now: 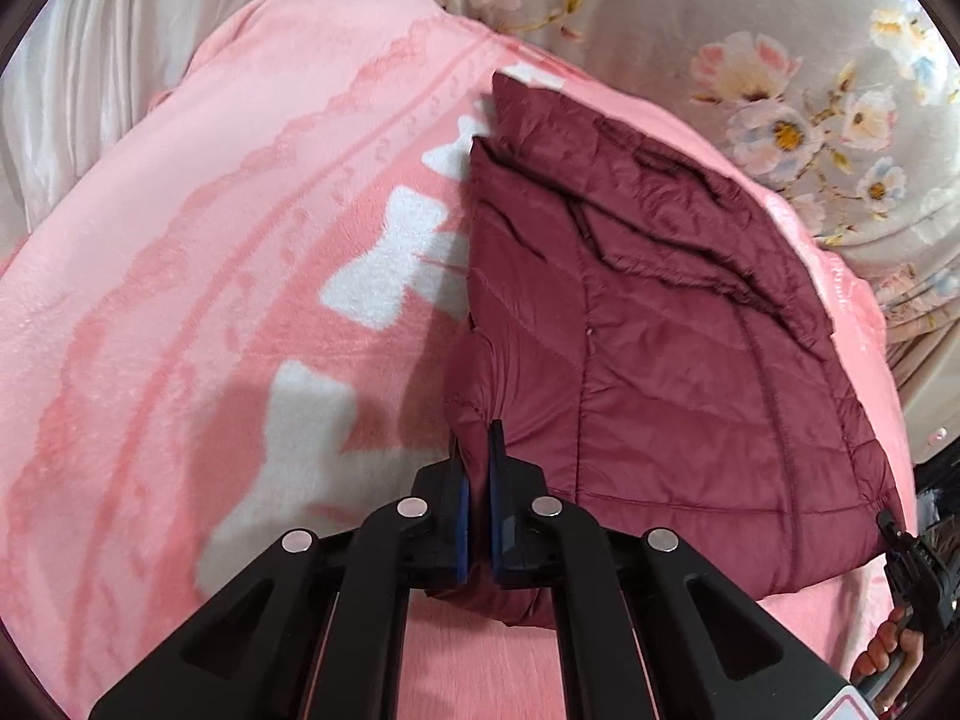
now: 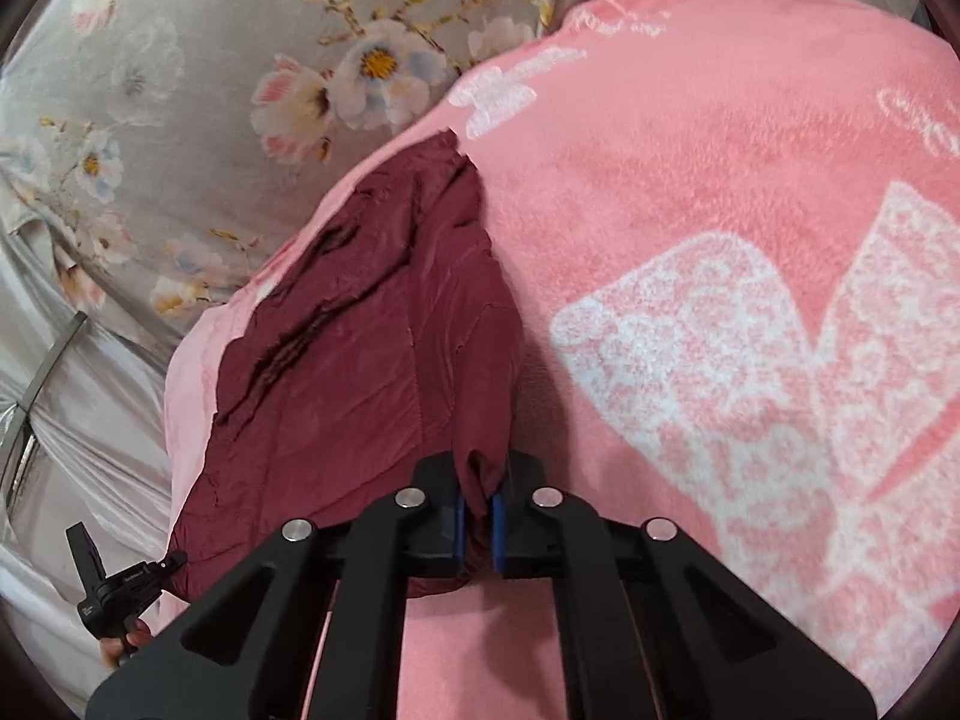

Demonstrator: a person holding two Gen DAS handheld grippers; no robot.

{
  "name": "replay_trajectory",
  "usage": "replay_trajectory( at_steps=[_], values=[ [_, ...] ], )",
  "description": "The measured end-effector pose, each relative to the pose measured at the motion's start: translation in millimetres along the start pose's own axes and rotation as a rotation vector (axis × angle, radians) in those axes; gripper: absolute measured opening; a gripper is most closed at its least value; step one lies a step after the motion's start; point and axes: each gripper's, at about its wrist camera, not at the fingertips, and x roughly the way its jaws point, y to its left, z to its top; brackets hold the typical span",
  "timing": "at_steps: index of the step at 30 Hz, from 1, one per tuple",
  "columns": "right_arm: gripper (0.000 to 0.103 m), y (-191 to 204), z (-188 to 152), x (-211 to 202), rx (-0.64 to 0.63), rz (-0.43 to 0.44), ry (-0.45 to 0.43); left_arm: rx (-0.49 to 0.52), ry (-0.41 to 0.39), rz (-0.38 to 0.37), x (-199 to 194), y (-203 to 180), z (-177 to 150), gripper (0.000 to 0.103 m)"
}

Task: Fold large clothes

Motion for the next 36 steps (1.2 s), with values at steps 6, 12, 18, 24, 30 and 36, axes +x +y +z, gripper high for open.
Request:
replay_trajectory(
  at_steps=[6,12,18,24,30,36],
  values=[
    [0.003,24.9,-16.0,-94.8,-0.135,0.034,-0.133,0.02,-0.054,-0.086,-76.5,8.4,-21.4,0.002],
    [0.003,44.1,-21.8,-196.1,-0.215,0.116,-0.313,0.053,-0.179,-0.164,-191.2,6.5,-44.0,0.002],
    [0.003,73.4,11.5,-224.1,-0.233,0.192,-0.436,0.117,-0.329,-0.158,-236.5,-18.2,-22.1,0.002],
    [0.003,80.3,66.3,-140.7,-0.207,0.133,-0.403,0.115,-0.303,-0.069,-174.3,-33.7,44.6,0.004],
    [0.004,66.2,90.7,-32.8,-0.146,0.06,-0.291,0.113,-0.202,0.082,-68.4,-41.3,98.7,0.006],
    [0.005,54.6,94.4,36.6,-0.137,-0.031,-0.22,0.115,-0.109,0.206,22.3,-41.9,113.2,0.01]
  ],
)
